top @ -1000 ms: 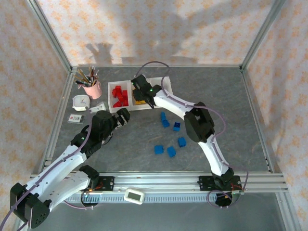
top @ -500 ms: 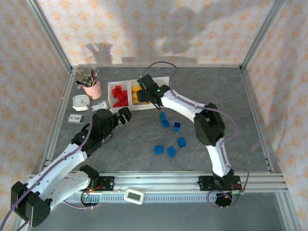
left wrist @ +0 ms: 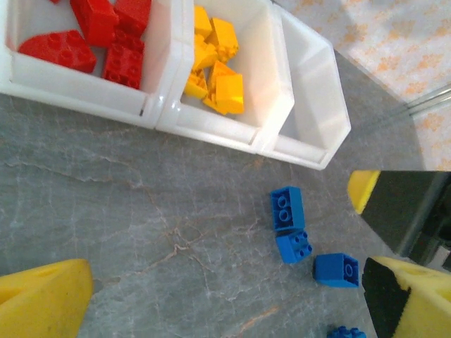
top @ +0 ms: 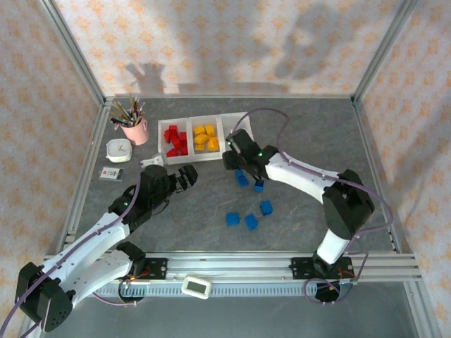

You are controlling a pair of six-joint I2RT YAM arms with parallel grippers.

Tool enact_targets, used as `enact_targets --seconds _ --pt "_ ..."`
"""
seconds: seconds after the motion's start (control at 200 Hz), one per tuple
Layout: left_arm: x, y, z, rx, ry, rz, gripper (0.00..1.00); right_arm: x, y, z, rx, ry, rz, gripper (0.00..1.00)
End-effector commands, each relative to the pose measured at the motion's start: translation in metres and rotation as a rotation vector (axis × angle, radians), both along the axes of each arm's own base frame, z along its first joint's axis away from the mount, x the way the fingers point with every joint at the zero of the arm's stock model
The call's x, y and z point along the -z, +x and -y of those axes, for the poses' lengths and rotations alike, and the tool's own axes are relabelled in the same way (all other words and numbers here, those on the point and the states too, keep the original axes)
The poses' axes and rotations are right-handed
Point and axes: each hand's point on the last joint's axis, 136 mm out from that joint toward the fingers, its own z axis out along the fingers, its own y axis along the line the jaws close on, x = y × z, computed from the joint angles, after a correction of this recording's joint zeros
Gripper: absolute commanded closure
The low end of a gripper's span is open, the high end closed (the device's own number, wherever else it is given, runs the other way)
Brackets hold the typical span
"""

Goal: Sort the legos into containers by color
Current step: Pick up the lego from the center of the table.

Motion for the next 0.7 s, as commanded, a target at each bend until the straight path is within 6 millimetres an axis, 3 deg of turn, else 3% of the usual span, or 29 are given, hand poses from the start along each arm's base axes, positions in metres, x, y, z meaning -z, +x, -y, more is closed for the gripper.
enact_targets --seconds 0.0,0.205,0.44,0.696 --pt "-0.009 0.001 0.01 0.005 -0.072 0.046 0.01 0.007 -0.007 0.017 0.045 -0.038 0.013 0.34" --pt "-0.002 0.0 0.021 0.003 -0.11 0.048 0.01 0.037 -0.009 0.027 0.063 -0.092 -0.014 0.33" --pt "0.003 0.002 0.026 -0.01 -0.124 0.042 0.01 0.057 0.006 0.013 0.029 -0.132 -0.029 0.35" --pt "0.01 0.002 0.026 -0.019 -0.114 0.026 0.01 0.069 0.02 0.003 0.02 -0.147 -0.03 0.45"
